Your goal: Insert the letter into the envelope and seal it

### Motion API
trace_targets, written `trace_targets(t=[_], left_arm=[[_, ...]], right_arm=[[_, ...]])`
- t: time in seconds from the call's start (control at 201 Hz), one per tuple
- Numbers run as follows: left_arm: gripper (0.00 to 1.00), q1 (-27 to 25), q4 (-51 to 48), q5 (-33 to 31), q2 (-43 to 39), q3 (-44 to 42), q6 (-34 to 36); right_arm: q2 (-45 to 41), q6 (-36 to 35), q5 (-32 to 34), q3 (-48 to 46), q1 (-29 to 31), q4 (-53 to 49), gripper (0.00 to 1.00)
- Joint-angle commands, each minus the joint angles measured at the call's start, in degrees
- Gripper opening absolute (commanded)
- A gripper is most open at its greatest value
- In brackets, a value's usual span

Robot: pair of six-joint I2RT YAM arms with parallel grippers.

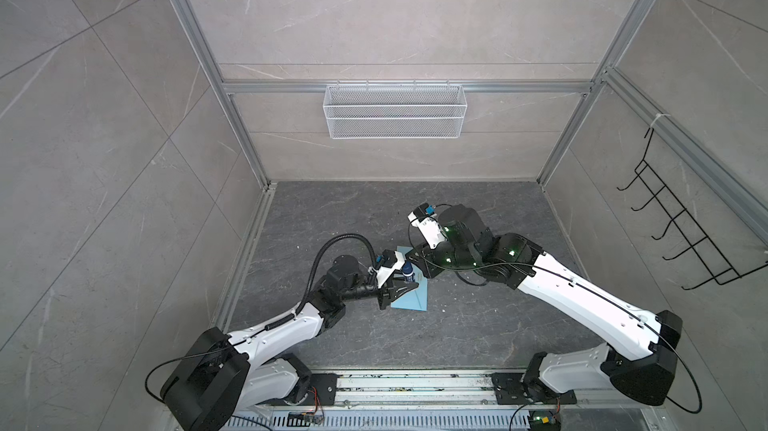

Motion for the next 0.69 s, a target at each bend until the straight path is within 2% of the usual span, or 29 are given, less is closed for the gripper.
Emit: trace_targets(t=[0.0, 0.234, 0.373, 0.483, 0.543, 0.687], left_arm=[[0.00, 0.2, 3.3, 0.5, -1.0, 2.6, -0.8], [0.00, 0.2, 3.4, -0.5, -1.6, 3.2, -1.1], [0.00, 0.3, 3.2, -0.3, -1.1, 3.4, -1.0], [0.00, 0.2, 3.2, 0.0, -0.6, 3.4, -1.2], [0.00, 0.2, 2.9, -0.2, -0.4, 3.3, -1.0], [0.00, 0.2, 3.7, -0.3, 0.2, 3.5, -1.3]], right_arm=[[-0.9, 0.9, -0.1, -2.3, 0.9, -2.3, 0.13], [-0.5, 1.8, 4.1, -5.0, 4.2, -3.7, 0.11], [-3.0, 4.2, 11.5, -6.2, 5.1, -3.1, 0.09], [-7.8, 3.7, 16.5, -5.2, 5.0, -0.8, 0.03], [-10.2, 2.9, 15.6, -5.2, 5.0, 1.9, 0.01], [-11.5, 3.3, 7.8, -5.4, 5.1, 7.5, 0.00]])
